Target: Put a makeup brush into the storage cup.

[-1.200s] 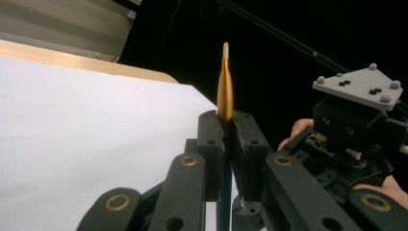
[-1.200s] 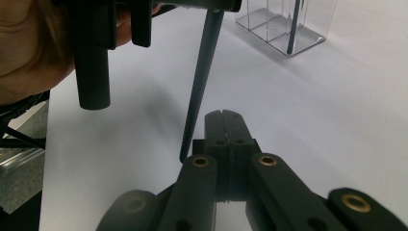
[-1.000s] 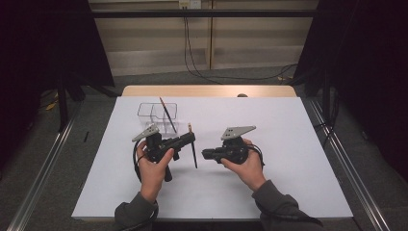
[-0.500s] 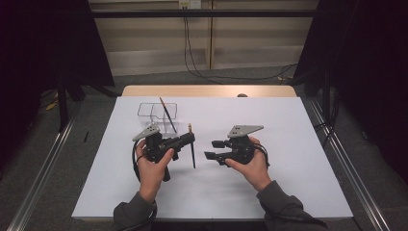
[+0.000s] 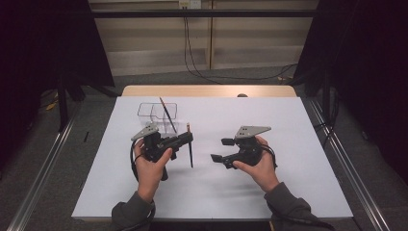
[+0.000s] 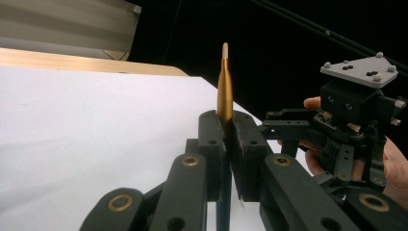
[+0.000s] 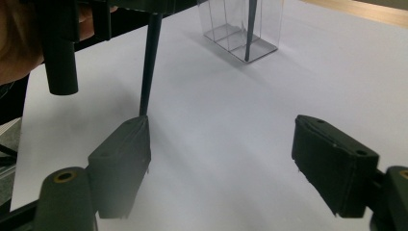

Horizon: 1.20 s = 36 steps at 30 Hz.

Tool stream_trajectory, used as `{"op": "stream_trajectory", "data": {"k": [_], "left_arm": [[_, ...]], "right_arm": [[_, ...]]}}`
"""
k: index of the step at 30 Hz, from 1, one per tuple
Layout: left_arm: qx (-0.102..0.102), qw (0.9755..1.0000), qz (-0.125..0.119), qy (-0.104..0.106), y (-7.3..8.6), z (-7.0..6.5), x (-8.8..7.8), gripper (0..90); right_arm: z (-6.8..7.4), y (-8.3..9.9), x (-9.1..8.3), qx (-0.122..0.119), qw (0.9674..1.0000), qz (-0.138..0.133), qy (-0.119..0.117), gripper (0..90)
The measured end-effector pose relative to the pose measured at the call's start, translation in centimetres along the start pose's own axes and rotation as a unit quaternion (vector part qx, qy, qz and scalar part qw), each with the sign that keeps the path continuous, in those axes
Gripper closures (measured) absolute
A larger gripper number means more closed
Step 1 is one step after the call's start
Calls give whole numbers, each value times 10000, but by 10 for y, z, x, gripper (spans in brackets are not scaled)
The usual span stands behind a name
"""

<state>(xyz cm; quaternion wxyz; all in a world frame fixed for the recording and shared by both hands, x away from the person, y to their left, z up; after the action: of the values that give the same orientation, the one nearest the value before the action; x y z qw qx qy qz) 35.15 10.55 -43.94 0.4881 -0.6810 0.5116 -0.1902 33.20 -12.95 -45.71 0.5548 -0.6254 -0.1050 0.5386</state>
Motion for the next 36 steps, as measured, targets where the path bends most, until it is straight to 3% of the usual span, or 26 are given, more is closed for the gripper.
{"op": "stream_trajectory", "data": {"k": [14,20,36], "left_arm": [[39,10000,28,-54,-1,2,-5,838],[59,9999,18,-90,-2,3,-8,838],[34,9999,24,-100,-3,4,-9,839]], "right_arm": [[-13,5,-18,38,9997,-203,136,114],[-20,11,-28,-25,9998,-158,119,67],[-36,27,-53,-90,9994,-114,324,68]]}}
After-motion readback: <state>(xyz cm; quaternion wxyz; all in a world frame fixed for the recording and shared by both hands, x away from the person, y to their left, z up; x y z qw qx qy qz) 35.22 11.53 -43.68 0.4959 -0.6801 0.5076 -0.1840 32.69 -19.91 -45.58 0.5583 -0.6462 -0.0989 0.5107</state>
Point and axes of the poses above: each handheld gripper's, and its own axes: x roughly forward along the jaws, y roughly out of its underside, z roughly to its left, the point moved 4 cm from there along x, roughly forward along the jaws, and after that the axes turned 6 degrees about z, right-handed, at the moved point
